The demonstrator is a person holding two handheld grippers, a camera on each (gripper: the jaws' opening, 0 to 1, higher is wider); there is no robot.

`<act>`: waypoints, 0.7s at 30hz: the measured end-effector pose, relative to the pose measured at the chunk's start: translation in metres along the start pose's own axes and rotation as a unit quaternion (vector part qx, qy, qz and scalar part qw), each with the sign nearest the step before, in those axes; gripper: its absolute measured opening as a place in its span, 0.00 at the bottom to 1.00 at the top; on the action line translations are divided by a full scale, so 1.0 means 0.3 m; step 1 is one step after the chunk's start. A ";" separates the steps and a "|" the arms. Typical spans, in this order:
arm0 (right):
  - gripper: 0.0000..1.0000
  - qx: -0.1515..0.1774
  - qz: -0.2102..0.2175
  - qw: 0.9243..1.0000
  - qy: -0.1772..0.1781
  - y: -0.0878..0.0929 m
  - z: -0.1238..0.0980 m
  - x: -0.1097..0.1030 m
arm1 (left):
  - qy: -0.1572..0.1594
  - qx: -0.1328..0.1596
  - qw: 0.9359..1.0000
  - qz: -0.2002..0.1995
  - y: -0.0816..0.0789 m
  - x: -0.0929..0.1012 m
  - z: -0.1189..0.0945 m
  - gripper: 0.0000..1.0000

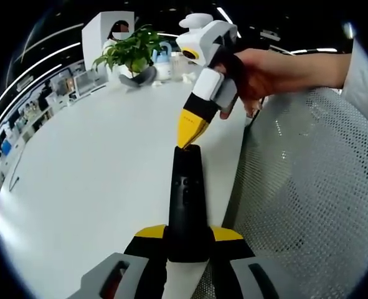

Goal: Press the specified remote control buttons in sequence, fully releasing each button before pressing the next.

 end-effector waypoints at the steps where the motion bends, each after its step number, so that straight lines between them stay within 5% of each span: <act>1: 0.00 -0.006 0.000 1.000 -0.002 0.002 0.005 -0.001 | 0.000 0.000 1.000 0.000 0.000 0.000 0.000 0.25; 4: 0.00 -0.029 0.004 1.000 -0.001 0.017 0.018 0.000 | 0.000 0.000 1.000 0.000 0.000 0.000 0.000 0.25; 21: 0.00 -0.050 0.016 0.998 -0.022 0.031 0.028 -0.009 | 0.003 0.001 1.000 0.003 -0.001 0.008 -0.003 0.25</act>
Point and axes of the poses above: the point that each gripper's makers call its tool centre point, and the gripper's own axes: z roughly forward along the fingers, x roughly to its right, y roughly out of its underside, the point moved 5 cm from there along -z, roughly backward along the fingers, and after that the axes turned 14 degrees about -x, right-handed, at the moved point
